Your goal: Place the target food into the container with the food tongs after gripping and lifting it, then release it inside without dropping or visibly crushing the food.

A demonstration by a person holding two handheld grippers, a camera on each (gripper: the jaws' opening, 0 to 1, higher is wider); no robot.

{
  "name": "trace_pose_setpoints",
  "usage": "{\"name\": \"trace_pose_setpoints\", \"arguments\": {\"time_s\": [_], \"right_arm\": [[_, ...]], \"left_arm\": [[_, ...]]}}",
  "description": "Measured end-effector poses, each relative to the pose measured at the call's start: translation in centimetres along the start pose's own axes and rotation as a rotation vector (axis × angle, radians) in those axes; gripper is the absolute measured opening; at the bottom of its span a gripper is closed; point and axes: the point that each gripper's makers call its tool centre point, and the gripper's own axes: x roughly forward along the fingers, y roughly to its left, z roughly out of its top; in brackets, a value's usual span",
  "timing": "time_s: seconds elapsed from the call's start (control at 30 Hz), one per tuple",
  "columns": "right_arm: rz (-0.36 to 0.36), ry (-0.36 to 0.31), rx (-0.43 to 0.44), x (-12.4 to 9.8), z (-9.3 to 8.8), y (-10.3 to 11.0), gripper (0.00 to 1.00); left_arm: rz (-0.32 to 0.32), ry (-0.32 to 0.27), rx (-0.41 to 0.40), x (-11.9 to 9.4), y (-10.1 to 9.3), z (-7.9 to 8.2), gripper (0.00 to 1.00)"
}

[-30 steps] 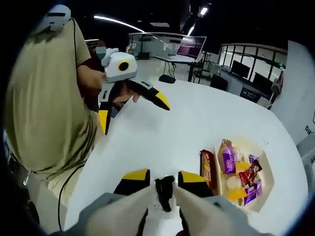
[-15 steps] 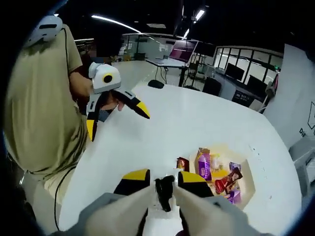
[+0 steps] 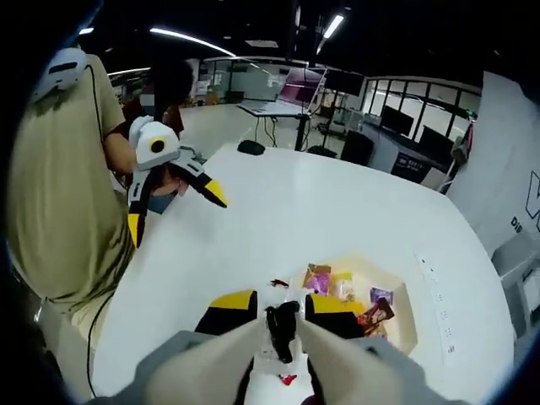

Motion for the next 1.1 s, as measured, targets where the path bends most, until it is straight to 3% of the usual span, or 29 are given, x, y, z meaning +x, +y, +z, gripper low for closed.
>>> {"name": "trace_pose_setpoints", "arguments": {"time_s": [0.73, 1.1], "right_arm": [[-0.067, 0.002, 0.052, 1.2, 2.2, -7.3, 0.17], [-0.098, 0.02, 0.061, 2.1, 3.1, -9.6, 0.17]], "left_arm": [[0.01, 0.001, -0.007, -0.2, 0.3, -0.1, 0.91], [0.011, 0.002, -0.009, -0.3, 0.5, -0.1, 0.92]]}}
